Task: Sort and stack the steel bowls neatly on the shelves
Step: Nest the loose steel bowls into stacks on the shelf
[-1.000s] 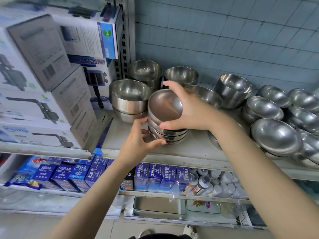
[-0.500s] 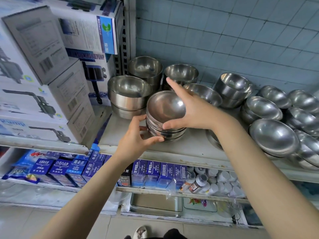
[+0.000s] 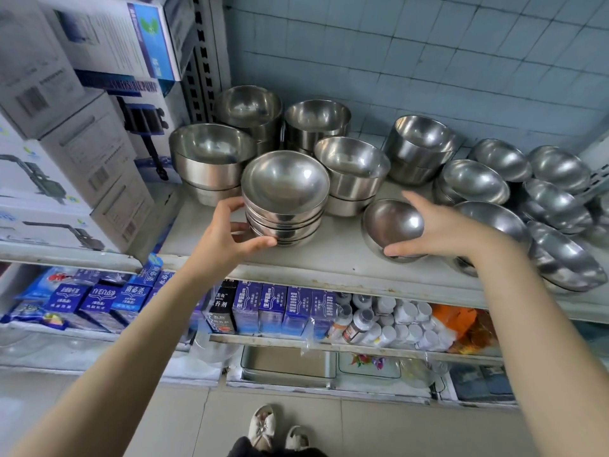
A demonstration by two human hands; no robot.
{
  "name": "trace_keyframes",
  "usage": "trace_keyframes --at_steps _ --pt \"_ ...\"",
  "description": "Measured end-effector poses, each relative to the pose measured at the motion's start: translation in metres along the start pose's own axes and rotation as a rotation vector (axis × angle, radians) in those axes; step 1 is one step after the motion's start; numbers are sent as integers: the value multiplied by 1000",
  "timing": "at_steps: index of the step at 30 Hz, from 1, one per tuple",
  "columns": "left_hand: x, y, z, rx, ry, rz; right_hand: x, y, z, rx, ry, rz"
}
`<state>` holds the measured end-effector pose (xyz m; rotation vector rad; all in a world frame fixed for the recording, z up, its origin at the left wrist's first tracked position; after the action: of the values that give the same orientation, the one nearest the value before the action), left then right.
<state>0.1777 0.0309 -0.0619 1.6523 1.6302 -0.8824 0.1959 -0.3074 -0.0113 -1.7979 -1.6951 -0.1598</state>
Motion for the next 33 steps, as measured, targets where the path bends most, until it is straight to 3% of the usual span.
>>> trace_keyframes --at_steps 8,14,18,23,28,33 --pt "2 1 0 -24 0 29 5 1 7 -118 -68 -102" --pt "4 3 0 4 -33 39 43 -47 -26 -283 243 -265" --pt "8 5 0 35 -44 55 123 -62 -29 -260 330 -448" --pt "8 8 -1 42 12 113 202 -29 10 -193 147 -514" --pt "2 4 -4 0 22 151 194 -7 43 -103 80 -393" --pt "5 7 -4 7 -4 143 196 -12 41 -95 106 -437"
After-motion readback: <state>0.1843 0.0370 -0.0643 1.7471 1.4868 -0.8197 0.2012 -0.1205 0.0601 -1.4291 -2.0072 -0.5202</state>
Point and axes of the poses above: each hand's wrist, its own y-axis towards the middle knuckle, its own z-axis out of the palm, x = y × z, the point moved 9 cm from there along y, towards the middle knuckle, and after that the axes turned 13 degrees about y, right-handed, at the moved point
